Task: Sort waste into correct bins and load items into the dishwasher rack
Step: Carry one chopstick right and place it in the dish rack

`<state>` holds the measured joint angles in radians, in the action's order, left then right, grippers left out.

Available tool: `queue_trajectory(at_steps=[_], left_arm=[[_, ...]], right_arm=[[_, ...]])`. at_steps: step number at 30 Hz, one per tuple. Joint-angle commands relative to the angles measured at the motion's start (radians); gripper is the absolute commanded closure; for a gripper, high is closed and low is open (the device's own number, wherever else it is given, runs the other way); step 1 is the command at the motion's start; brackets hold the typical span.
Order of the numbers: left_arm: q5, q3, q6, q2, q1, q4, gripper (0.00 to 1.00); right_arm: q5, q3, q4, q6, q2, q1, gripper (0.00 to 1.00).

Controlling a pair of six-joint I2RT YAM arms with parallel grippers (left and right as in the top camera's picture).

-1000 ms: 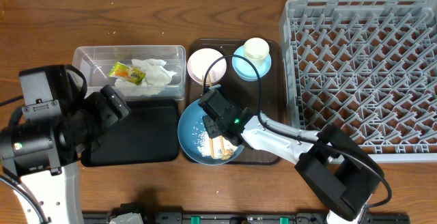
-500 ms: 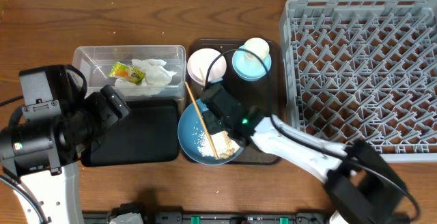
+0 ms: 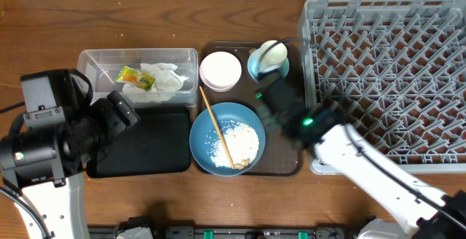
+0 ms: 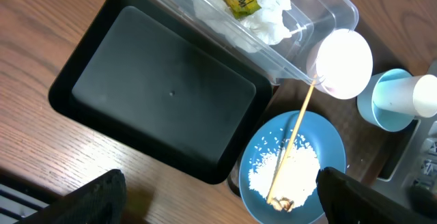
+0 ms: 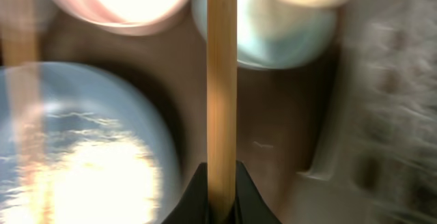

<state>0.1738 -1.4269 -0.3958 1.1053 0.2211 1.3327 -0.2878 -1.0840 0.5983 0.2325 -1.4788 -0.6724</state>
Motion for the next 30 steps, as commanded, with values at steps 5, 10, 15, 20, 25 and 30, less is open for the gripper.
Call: queue_trajectory(at_steps=[5, 10, 15, 20, 25, 30], left_arm=[[-0.009, -0.017, -0.002, 0.005, 0.005, 0.002, 0.09], [-0.009, -0.017, -0.002, 0.005, 0.005, 0.001, 0.09], [-0.009, -0.017, -0.002, 0.005, 0.005, 0.002, 0.09], [-0.009, -0.017, -0.002, 0.005, 0.005, 0.002, 0.08], [-0.009, -0.017, -0.002, 0.005, 0.005, 0.002, 0.08], [-0.009, -0.017, -0.002, 0.005, 0.005, 0.002, 0.08]], right_arm=[[0.022, -0.007, 0.042, -0.073, 0.011, 0.224, 0.99], [0.094, -0.007, 0.04, -0.073, -0.002, 0.326, 0.99], [0.098, -0.007, 0.033, -0.072, -0.036, 0.37, 0.99], [0.097, -0.007, 0.033, -0.072, -0.083, 0.373, 0.87], [0.097, -0.007, 0.018, -0.072, -0.105, 0.373, 0.73], [0.097, -0.007, 0.008, -0.072, -0.105, 0.373, 0.72]])
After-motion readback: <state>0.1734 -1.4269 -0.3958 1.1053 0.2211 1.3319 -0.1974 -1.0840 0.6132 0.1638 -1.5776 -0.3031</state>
